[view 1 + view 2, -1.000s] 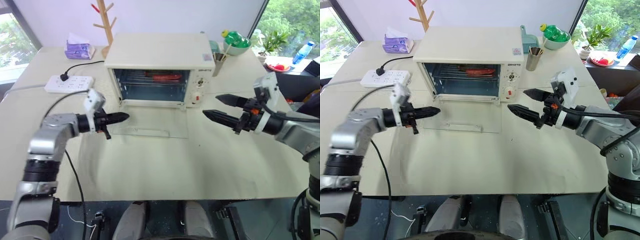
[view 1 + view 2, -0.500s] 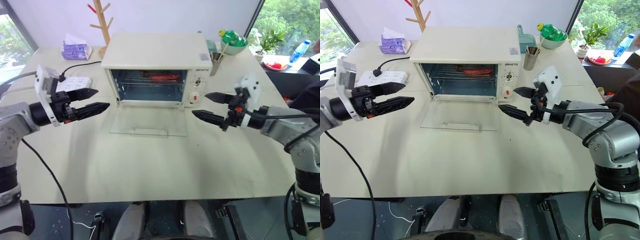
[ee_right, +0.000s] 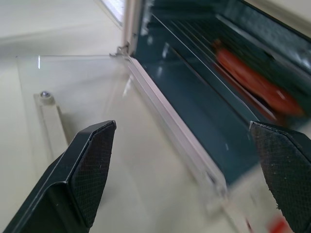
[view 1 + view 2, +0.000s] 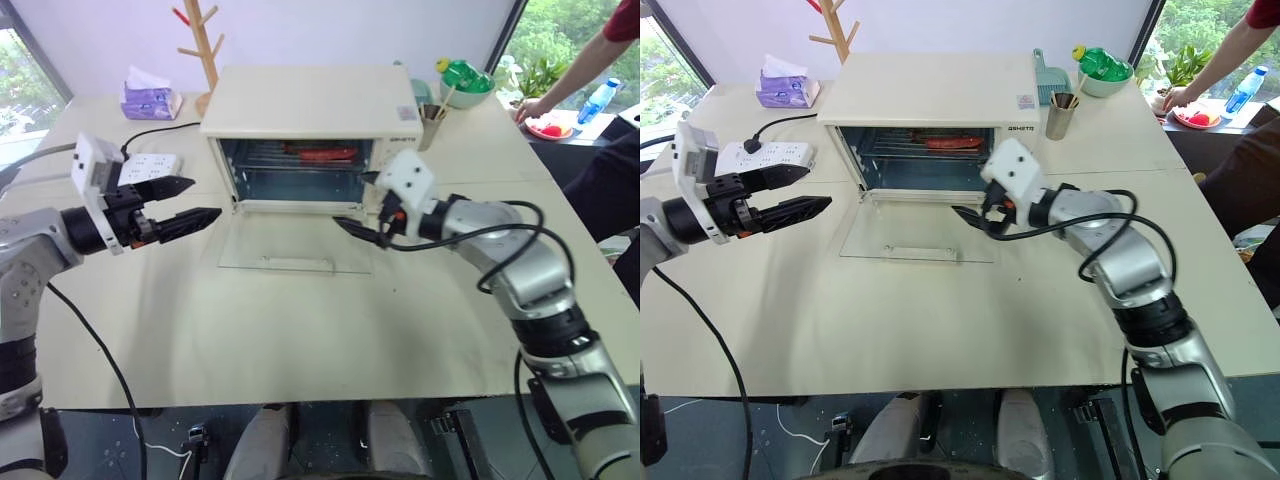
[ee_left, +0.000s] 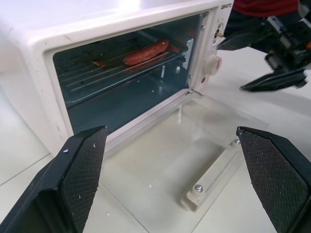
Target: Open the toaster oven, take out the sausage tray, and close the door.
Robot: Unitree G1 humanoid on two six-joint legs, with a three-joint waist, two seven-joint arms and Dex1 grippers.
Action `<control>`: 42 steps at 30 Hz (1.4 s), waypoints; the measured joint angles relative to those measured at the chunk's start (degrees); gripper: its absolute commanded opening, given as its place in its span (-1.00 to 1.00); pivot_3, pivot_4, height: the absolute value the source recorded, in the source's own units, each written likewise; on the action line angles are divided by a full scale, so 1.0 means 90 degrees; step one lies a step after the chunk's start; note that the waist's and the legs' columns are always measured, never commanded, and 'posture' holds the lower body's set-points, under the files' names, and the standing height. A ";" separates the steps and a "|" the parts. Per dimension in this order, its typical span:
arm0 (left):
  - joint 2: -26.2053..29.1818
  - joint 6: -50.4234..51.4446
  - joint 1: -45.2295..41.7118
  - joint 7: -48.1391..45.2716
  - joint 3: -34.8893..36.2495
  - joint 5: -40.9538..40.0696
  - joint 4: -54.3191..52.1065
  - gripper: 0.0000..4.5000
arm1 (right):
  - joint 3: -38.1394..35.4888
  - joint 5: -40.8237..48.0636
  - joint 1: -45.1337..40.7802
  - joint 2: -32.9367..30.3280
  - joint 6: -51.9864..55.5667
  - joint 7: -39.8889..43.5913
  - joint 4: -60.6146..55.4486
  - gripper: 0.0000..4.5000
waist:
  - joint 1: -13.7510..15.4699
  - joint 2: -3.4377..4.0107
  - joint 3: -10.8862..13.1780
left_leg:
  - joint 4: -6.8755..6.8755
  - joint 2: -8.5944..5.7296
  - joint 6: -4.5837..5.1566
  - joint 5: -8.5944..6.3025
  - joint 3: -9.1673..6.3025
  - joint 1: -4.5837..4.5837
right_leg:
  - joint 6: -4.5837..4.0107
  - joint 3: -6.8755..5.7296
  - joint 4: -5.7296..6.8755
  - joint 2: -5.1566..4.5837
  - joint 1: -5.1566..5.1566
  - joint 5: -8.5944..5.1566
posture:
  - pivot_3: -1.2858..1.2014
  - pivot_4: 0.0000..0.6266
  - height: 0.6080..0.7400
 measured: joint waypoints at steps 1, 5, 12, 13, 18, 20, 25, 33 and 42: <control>-0.0001 -0.0011 -0.0031 0.0009 -0.0032 0.0000 0.0020 0.98 | 0.0210 -0.0326 -0.0227 0.0220 -0.0266 -0.0050 0.0375 1.00 | -0.0003 0.0000 0.0000 | 0.0000 0.0000 -0.0001 0.0001 0.0000 0.0000 | -0.0001 0.0000 0.0000 0.0001 0.0000 0.0001 | 0.03 -0.52 1.00; -0.0001 -0.0040 -0.0095 0.0014 -0.0064 -0.0001 0.0057 0.98 | 0.0725 -0.1236 -0.0821 0.0651 -0.1187 -0.0218 0.1488 1.00 | -0.0012 0.0000 0.0000 | -0.0003 -0.0001 -0.0004 0.0002 -0.0001 0.0000 | -0.0001 0.0001 0.0001 0.0004 -0.0004 0.0001 | 0.03 -0.52 1.00; -0.0002 -0.0130 -0.0148 0.0038 -0.0167 0.0004 0.0136 0.98 | 0.1272 -0.2787 -0.1900 0.1376 -0.3242 -0.0895 0.4044 1.00 | -0.0039 0.0001 0.0000 | -0.0009 0.0000 -0.0015 0.0008 -0.0002 0.0001 | -0.0005 0.0006 0.0003 0.0010 -0.0007 0.0003 | 0.03 -0.52 1.00; -0.0006 -0.0132 -0.0154 0.0044 -0.0204 0.0003 0.0137 0.98 | 0.1319 -0.2949 -0.2045 0.1487 -0.3475 -0.1015 0.4399 1.00 | -0.0048 0.0000 0.0000 | -0.0011 0.0001 -0.0018 0.0011 -0.0003 0.0001 | -0.0006 0.0007 0.0004 0.0011 -0.0009 0.0004 | 0.03 -0.52 1.00; -0.0007 -0.0133 -0.0175 0.0079 -0.0240 -0.0004 0.0144 0.98 | 0.1512 -0.3723 -0.2716 0.1929 -0.4511 -0.1668 0.5975 1.00 | -0.0146 0.0001 0.0000 | -0.0016 0.0001 -0.0037 0.0021 -0.0006 0.0001 | -0.0007 0.0008 0.0005 0.0013 -0.0012 0.0004 | 0.03 -0.52 1.00; -0.0008 -0.0133 -0.0202 0.0101 -0.0249 -0.0007 0.0143 0.98 | 0.1531 -0.3943 -0.2885 0.2086 -0.4799 -0.1904 0.6472 1.00 | -0.0174 0.0001 0.0000 | -0.0021 0.0001 -0.0037 0.0022 -0.0007 0.0002 | -0.0008 0.0009 0.0007 0.0015 -0.0014 0.0005 | 0.03 -0.52 1.00; -0.0041 -0.0133 -0.0384 0.0129 -0.0305 -0.0009 0.0147 0.98 | 0.1595 -0.4326 -0.3106 0.2367 -0.5354 -0.2273 0.7190 1.00 | -0.0199 0.0001 0.0000 | -0.0025 0.0006 -0.0043 0.0025 -0.0006 0.0002 | -0.0009 0.0015 0.0009 0.0023 -0.0020 0.0005 | 0.03 -0.52 1.00; -0.0050 -0.0246 -0.0643 0.0011 -0.0514 0.0086 0.0575 0.98 | 0.1604 -0.4662 -0.3301 0.2695 -0.5779 -0.2403 0.7548 1.00 | -0.0225 0.0001 0.0000 | -0.0023 0.0005 -0.0044 0.0025 -0.0006 0.0002 | -0.0010 0.0018 0.0014 0.0024 -0.0021 0.0005 | 0.03 -0.52 1.00; -0.0050 -0.0234 -0.0883 -0.0412 -0.0650 0.0075 0.0911 1.00 | 0.1643 -0.5093 -0.3526 0.2868 -0.5787 -0.2844 0.8520 0.66 | -0.0282 0.0001 0.0000 | -0.0024 0.0005 -0.0052 0.0030 -0.0006 0.0002 | -0.0010 0.0019 0.0017 0.0024 -0.0022 0.0005 | 0.03 -0.52 1.00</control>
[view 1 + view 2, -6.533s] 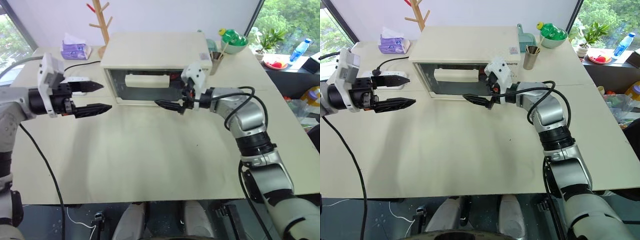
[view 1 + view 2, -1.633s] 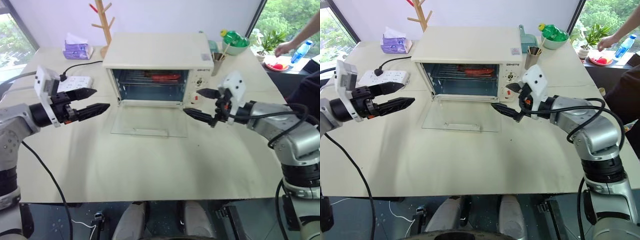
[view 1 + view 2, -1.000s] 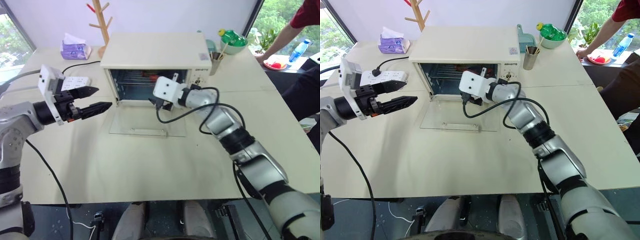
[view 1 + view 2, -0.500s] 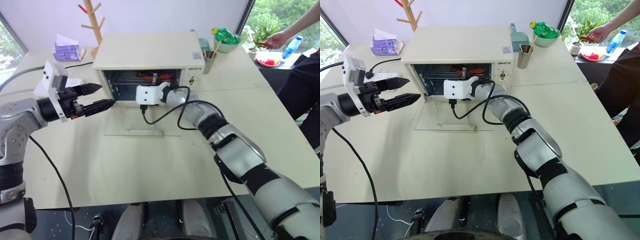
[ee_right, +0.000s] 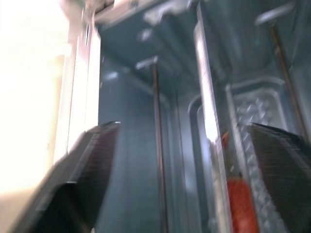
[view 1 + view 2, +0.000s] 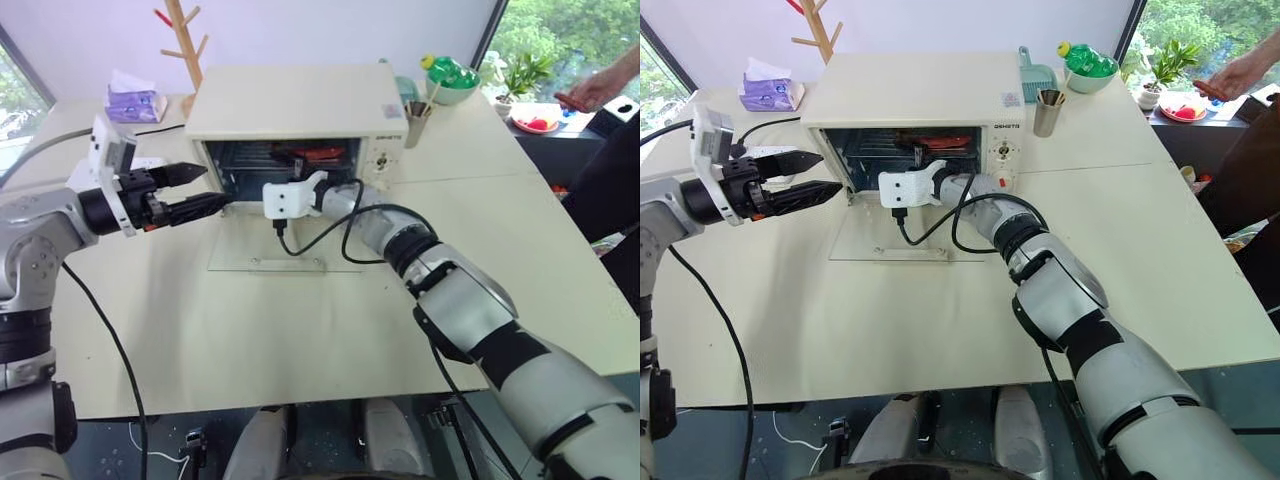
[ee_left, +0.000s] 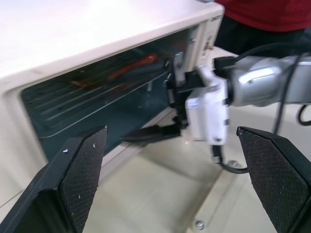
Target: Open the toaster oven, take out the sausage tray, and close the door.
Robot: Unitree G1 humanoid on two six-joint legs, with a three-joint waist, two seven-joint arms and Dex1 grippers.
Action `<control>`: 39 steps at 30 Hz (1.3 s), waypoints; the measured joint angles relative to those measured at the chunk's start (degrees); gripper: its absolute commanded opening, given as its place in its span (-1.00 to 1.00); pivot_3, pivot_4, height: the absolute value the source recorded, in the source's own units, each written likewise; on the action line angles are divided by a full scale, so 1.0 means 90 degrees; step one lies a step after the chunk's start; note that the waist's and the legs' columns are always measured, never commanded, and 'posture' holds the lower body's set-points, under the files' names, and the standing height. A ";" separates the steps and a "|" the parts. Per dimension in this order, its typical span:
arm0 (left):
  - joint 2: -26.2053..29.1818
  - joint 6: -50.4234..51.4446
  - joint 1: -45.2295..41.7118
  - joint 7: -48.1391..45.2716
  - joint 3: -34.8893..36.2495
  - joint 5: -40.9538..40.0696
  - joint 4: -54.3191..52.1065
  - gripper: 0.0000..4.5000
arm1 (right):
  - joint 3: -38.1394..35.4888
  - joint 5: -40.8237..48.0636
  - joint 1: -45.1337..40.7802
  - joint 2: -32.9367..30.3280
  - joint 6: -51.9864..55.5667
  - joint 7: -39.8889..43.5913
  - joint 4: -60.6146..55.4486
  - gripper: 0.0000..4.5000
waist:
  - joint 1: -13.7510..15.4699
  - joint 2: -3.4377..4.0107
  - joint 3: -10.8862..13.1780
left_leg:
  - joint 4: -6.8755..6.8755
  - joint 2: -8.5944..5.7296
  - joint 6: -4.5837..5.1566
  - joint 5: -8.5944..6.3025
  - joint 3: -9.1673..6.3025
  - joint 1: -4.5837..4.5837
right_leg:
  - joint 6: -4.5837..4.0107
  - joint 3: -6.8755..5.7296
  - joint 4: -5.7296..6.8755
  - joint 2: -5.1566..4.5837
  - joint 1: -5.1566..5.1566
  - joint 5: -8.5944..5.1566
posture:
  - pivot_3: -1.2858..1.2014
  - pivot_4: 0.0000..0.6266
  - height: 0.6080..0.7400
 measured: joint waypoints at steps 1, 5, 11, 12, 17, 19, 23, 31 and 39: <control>0.0001 -0.0007 -0.0018 -0.0059 -0.0058 0.0010 0.0035 1.00 | 0.0001 -0.0051 -0.0021 0.0003 0.0004 -0.0047 0.0066 0.66 | -0.0013 0.0000 0.0000 | 0.0000 0.0000 0.0000 0.0000 0.0000 0.0000 | 0.0000 0.0000 0.0000 0.0000 0.0000 0.0000 | 0.03 -0.52 1.00; 0.0000 -0.0165 -0.0166 -0.0338 -0.0313 0.0206 0.0471 1.00 | 0.0004 -0.0140 -0.0112 0.0027 0.0002 -0.0189 0.0233 0.66 | -0.0055 0.0000 0.0000 | -0.0001 0.0000 -0.0002 0.0001 0.0001 0.0001 | 0.0000 0.0003 0.0004 0.0004 -0.0003 0.0000 | 0.03 -0.52 1.00; -0.0086 -0.0766 -0.0588 -0.0655 -0.0672 0.0737 0.1405 1.00 | 0.0057 -0.0316 -0.0147 0.0063 -0.0004 -0.0308 0.0403 0.66 | -0.0052 0.0000 0.0000 | -0.0005 -0.0003 -0.0007 0.0004 0.0005 0.0002 | -0.0001 0.0010 0.0006 0.0010 -0.0007 0.0001 | 0.03 -0.52 1.00; -0.0113 -0.0838 -0.0665 -0.0694 -0.0722 0.0806 0.1572 1.00 | 0.0067 -0.0337 -0.0164 0.0073 -0.0003 -0.0320 0.0432 0.54 | -0.0052 0.0000 0.0000 | -0.0004 -0.0003 -0.0007 0.0004 0.0005 0.0002 | -0.0002 0.0010 0.0006 0.0010 -0.0007 0.0001 | 0.03 -0.52 1.00; -0.0225 -0.1189 -0.1057 -0.0903 -0.0921 0.1185 0.2286 1.00 | 0.0108 -0.0433 -0.0311 0.0103 0.0007 -0.0530 0.0523 -0.14 | -0.0062 0.0000 0.0000 | -0.0007 -0.0004 -0.0010 0.0006 0.0010 0.0002 | -0.0002 0.0019 0.0008 0.0012 -0.0013 0.0001 | 0.03 -0.52 1.00; -0.0237 -0.1273 -0.1144 -0.0981 -0.0933 0.1272 0.2444 1.00 | 0.0112 -0.0446 -0.0350 0.0102 0.0007 -0.0563 0.0527 -0.14 | -0.0061 0.0000 0.0000 | -0.0009 -0.0003 -0.0012 0.0007 0.0012 0.0002 | -0.0002 0.0025 0.0008 0.0019 -0.0016 0.0001 | 0.03 -0.52 1.00; -0.0272 -0.1339 -0.1228 -0.1097 -0.0940 0.1430 0.2643 1.00 | 0.0126 -0.0500 -0.0350 0.0117 0.0007 -0.0604 0.0604 -0.14 | -0.0060 0.0000 0.0000 | -0.0009 -0.0003 -0.0012 0.0007 0.0019 0.0002 | -0.0002 0.0033 0.0009 0.0022 -0.0018 0.0001 | 0.03 -0.52 1.00; -0.0351 -0.1418 -0.1333 -0.1232 -0.0944 0.1590 0.2793 1.00 | 0.0130 -0.0567 -0.0461 0.0097 -0.0003 -0.0694 0.0632 -0.97 | -0.0062 -0.0002 -0.0001 | -0.0008 0.0001 -0.0013 0.0007 0.0026 0.0004 | -0.0004 0.0049 0.0012 0.0032 -0.0020 0.0002 | 0.03 -0.52 1.00; -0.0472 -0.1511 -0.1686 -0.1349 -0.1034 0.1765 0.3178 1.00 | 0.0132 -0.0569 -0.0461 0.0093 -0.0053 -0.0679 0.0633 -0.97 | -0.0061 -0.0002 -0.0001 | -0.0008 0.0006 -0.0013 0.0008 0.0027 0.0004 | -0.0008 0.0095 0.0012 0.0064 -0.0023 0.0005 | 0.03 -0.52 1.00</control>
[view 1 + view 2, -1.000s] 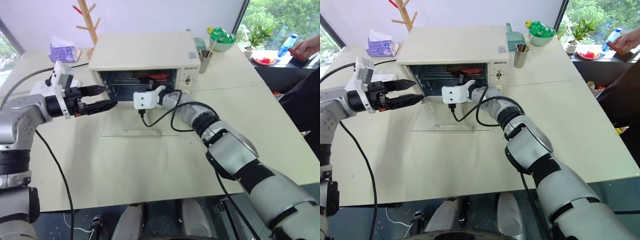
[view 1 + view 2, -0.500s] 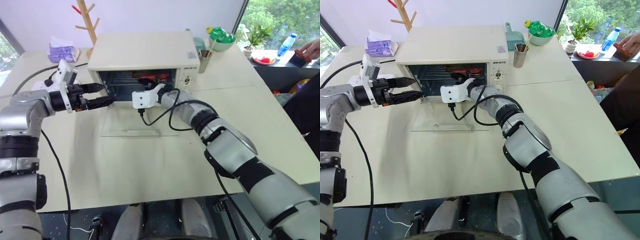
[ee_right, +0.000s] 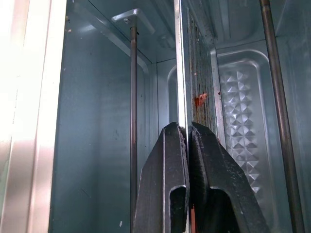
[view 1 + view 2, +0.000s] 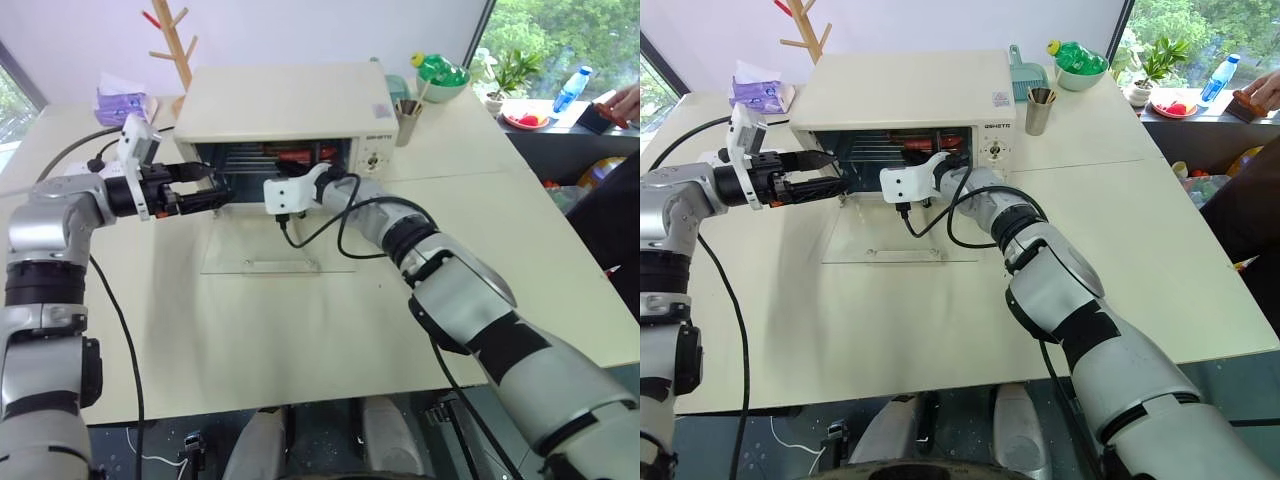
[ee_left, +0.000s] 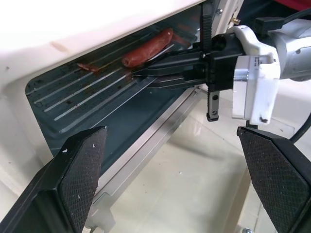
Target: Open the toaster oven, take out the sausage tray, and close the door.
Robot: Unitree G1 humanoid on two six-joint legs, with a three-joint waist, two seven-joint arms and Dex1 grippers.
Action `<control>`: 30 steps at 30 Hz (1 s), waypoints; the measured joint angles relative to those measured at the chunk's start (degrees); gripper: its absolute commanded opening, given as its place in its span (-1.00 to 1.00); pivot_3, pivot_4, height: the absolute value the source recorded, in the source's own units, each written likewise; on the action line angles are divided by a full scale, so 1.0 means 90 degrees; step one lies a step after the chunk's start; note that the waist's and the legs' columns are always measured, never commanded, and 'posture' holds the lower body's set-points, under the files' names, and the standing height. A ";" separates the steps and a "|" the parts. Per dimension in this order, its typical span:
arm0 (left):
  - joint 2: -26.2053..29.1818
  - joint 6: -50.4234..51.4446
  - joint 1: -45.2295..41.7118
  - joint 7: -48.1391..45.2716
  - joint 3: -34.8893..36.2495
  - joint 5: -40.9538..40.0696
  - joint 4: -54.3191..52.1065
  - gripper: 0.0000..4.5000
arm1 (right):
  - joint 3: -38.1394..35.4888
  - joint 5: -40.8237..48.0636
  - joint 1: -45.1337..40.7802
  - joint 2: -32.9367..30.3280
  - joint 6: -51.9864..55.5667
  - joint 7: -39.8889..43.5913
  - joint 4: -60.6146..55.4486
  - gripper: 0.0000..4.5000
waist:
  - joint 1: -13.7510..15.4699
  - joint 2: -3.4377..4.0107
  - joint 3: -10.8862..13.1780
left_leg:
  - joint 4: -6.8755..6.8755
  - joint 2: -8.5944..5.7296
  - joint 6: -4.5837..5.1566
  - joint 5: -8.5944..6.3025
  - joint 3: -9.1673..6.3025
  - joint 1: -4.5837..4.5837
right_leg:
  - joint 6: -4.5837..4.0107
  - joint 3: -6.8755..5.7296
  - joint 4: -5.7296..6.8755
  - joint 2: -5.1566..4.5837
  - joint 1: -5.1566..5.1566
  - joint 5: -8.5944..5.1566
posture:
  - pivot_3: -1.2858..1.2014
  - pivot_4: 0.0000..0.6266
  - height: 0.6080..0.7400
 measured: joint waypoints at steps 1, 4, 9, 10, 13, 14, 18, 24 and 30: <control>-0.0012 -0.0023 -0.0050 -0.0010 -0.0014 0.0032 0.0067 1.00 | 0.0000 0.0000 0.0000 -0.0001 -0.0009 0.0008 -0.0006 -0.97 | 0.0000 0.0000 0.0000 | 0.0000 0.0000 0.0000 0.0000 0.0001 0.0000 | 0.0000 0.0002 0.0000 0.0001 -0.0001 0.0000 | 0.03 -0.52 1.00; -0.0042 -0.0088 -0.0164 -0.0061 -0.0074 0.0114 0.0255 1.00 | -0.0001 0.0004 0.0008 -0.0031 -0.0082 0.0044 -0.0035 -0.97 | -0.0003 0.0000 0.0000 | 0.0000 0.0000 0.0000 0.0000 0.0004 0.0000 | 0.0000 0.0005 0.0001 0.0001 -0.0003 0.0000 | 0.03 -0.52 1.00; -0.0051 -0.0226 -0.0302 -0.0192 -0.0118 0.0240 0.0500 1.00 | -0.0011 0.0022 0.0184 -0.0176 -0.0212 0.0226 -0.0406 -0.97 | -0.0008 0.0000 0.0000 | -0.0001 0.0001 0.0000 0.0000 0.0011 -0.0001 | 0.0001 0.0009 0.0003 0.0003 -0.0007 0.0000 | 0.03 -0.52 1.00; -0.0056 -0.0240 -0.0325 -0.0217 -0.0118 0.0246 0.0550 1.00 | -0.0012 0.0027 0.0241 -0.0215 -0.0225 0.0274 -0.0528 -0.97 | -0.0009 0.0000 0.0000 | 0.0000 0.0001 0.0000 0.0000 0.0012 -0.0001 | 0.0001 0.0009 0.0003 0.0003 -0.0007 0.0000 | 0.03 -0.52 1.00; -0.0080 -0.0311 -0.0350 -0.0267 -0.0120 0.0281 0.0636 1.00 | -0.0015 0.0037 0.0425 -0.0339 -0.0282 0.0418 -0.0897 -0.97 | -0.0012 0.0000 0.0000 | 0.0000 0.0002 0.0000 0.0000 0.0016 -0.0001 | 0.0001 0.0011 0.0004 0.0004 -0.0009 0.0000 | 0.03 -0.52 1.00; -0.0088 -0.0320 -0.0365 -0.0275 -0.0121 0.0292 0.0668 1.00 | -0.0015 0.0039 0.0467 -0.0368 -0.0293 0.0453 -0.0987 -0.97 | -0.0012 0.0000 0.0000 | 0.0001 0.0002 0.0000 0.0000 0.0017 -0.0001 | 0.0001 0.0012 0.0006 0.0004 -0.0010 0.0000 | 0.03 -0.52 1.00; -0.0121 -0.0365 -0.0448 -0.0326 -0.0133 0.0373 0.0790 1.00 | -0.0023 0.0084 0.0797 -0.0524 -0.0292 0.0711 -0.1651 -0.97 | -0.0014 0.0000 0.0000 | 0.0003 0.0004 0.0000 0.0000 0.0023 -0.0001 | 0.0001 0.0015 0.0012 0.0005 -0.0013 0.0001 | 0.03 -0.52 1.00; -0.0129 -0.0434 -0.0469 -0.0384 -0.0133 0.0424 0.0848 1.00 | -0.0045 0.0182 0.1448 -0.0836 -0.0124 0.1155 -0.2923 -0.97 | -0.0015 -0.0001 0.0000 | 0.0010 0.0006 0.0001 0.0000 0.0033 -0.0001 | 0.0001 0.0021 0.0019 0.0007 -0.0016 0.0000 | 0.03 -0.52 1.00; -0.0129 -0.0435 -0.0507 -0.0413 -0.0132 0.0464 0.0896 1.00 | -0.0055 0.0196 0.1593 -0.0871 0.0068 0.1270 -0.3229 -0.97 | -0.0014 -0.0002 -0.0001 | 0.0011 0.0009 0.0001 0.0000 0.0038 -0.0001 | 0.0001 0.0023 0.0020 0.0009 -0.0017 0.0001 | 0.03 -0.52 1.00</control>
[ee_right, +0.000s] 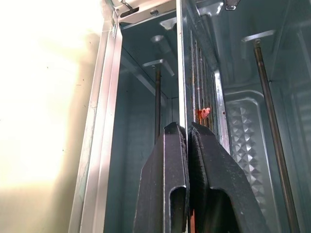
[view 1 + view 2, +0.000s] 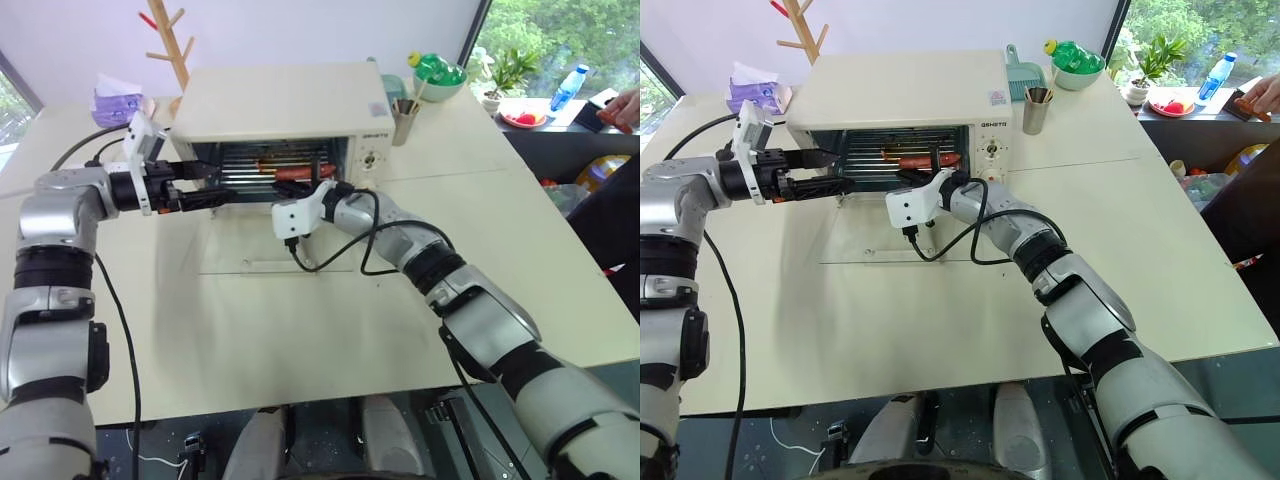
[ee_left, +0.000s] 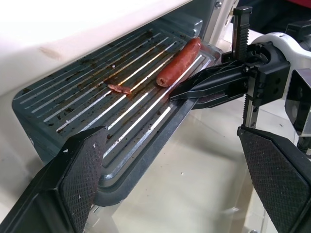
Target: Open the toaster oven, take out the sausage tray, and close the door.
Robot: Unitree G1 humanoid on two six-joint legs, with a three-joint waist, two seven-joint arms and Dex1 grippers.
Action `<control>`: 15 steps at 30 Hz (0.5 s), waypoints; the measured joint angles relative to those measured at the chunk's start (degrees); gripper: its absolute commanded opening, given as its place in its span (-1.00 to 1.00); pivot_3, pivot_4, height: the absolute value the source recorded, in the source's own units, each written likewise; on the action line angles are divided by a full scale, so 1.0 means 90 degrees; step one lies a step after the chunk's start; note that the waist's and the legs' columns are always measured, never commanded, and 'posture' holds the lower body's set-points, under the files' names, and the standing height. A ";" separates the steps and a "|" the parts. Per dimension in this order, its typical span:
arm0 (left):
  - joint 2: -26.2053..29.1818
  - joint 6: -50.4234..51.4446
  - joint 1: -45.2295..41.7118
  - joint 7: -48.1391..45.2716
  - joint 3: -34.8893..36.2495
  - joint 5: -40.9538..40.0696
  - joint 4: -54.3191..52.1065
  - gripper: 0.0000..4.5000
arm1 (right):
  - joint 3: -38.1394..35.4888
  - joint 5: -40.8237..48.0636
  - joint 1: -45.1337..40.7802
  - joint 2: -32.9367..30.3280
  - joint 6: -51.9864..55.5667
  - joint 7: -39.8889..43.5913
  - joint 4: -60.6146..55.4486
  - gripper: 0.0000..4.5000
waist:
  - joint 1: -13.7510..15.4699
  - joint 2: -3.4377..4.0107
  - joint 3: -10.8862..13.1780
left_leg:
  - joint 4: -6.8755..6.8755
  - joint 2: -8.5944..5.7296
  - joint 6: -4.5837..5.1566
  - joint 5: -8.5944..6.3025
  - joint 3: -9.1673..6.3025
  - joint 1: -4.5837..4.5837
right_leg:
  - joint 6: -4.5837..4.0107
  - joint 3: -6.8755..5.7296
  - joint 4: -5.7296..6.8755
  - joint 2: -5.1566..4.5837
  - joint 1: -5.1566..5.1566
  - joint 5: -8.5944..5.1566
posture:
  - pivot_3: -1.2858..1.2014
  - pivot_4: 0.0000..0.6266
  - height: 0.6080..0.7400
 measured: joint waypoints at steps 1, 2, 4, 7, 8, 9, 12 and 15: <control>0.0000 0.0000 -0.0008 -0.0003 0.0000 0.0005 0.0006 1.00 | 0.0002 -0.0016 0.0000 0.0003 0.0008 -0.0013 0.0000 -0.97 | 0.0000 0.0000 0.0000 | 0.0000 0.0001 0.0000 0.0000 0.0001 0.0000 | 0.0000 0.0000 0.0000 0.0001 0.0000 0.0000 | 0.03 -0.52 1.00; 0.0000 0.0000 -0.0016 -0.0003 0.0000 0.0011 0.0009 1.00 | 0.0005 -0.0045 -0.0001 0.0009 0.0013 -0.0031 0.0003 -0.97 | 0.0000 0.0000 0.0000 | 0.0001 0.0002 0.0000 0.0000 0.0001 0.0000 | 0.0000 0.0001 0.0001 0.0001 0.0000 0.0000 | 0.03 -0.52 1.00; 0.0000 0.0000 -0.0027 -0.0004 0.0000 0.0026 0.0009 1.00 | 0.0008 -0.0059 -0.0002 0.0027 0.0012 -0.0065 0.0027 -0.97 | 0.0000 0.0000 0.0000 | 0.0001 0.0003 0.0000 0.0000 0.0002 0.0001 | -0.0001 0.0001 0.0002 0.0003 0.0000 0.0001 | 0.03 -0.52 1.00; 0.0001 0.0000 -0.0038 0.0002 0.0003 0.0039 0.0012 1.00 | 0.0033 -0.0078 -0.0112 0.0139 -0.0018 -0.0152 0.0262 -0.97 | -0.0007 -0.0001 -0.0001 | 0.0002 0.0015 0.0001 0.0000 0.0009 0.0004 | -0.0009 0.0006 0.0003 0.0013 -0.0001 0.0006 | 0.03 -0.52 1.00; 0.0001 0.0000 -0.0045 0.0008 0.0005 0.0040 0.0012 1.00 | 0.0036 -0.0083 -0.0173 0.0187 -0.0032 -0.0178 0.0377 -0.97 | -0.0011 -0.0001 -0.0001 | 0.0002 0.0027 0.0001 -0.0001 0.0015 0.0006 | -0.0014 0.0008 0.0002 0.0021 -0.0001 0.0010 | 0.03 -0.52 1.00; 0.0001 0.0000 -0.0049 0.0014 0.0008 0.0040 0.0011 1.00 | 0.0038 -0.0090 -0.0244 0.0245 -0.0048 -0.0203 0.0512 -0.97 | -0.0017 -0.0002 -0.0001 | 0.0002 0.0036 0.0003 -0.0002 0.0020 0.0009 | -0.0020 0.0011 0.0002 0.0028 0.0000 0.0013 | 0.03 -0.52 1.00; 0.0001 0.0004 -0.0051 0.0026 0.0013 0.0039 0.0008 1.00 | 0.0038 -0.0093 -0.0398 0.0381 -0.0127 -0.0235 0.0818 -0.84 | -0.0040 -0.0002 -0.0001 | 0.0001 0.0067 0.0023 -0.0013 0.0029 0.0017 | -0.0033 0.0015 0.0002 0.0053 0.0000 0.0021 | 0.03 -0.52 1.00; 0.0001 0.0007 -0.0051 0.0038 0.0013 0.0037 -0.0007 1.00 | 0.0054 -0.0134 -0.0558 0.0508 -0.0141 -0.0303 0.1111 -0.34 | -0.0058 -0.0002 -0.0001 | 0.0000 0.0088 0.0021 -0.0012 0.0033 0.0021 | -0.0042 0.0021 0.0000 0.0078 -0.0001 0.0026 | 0.03 -0.52 1.00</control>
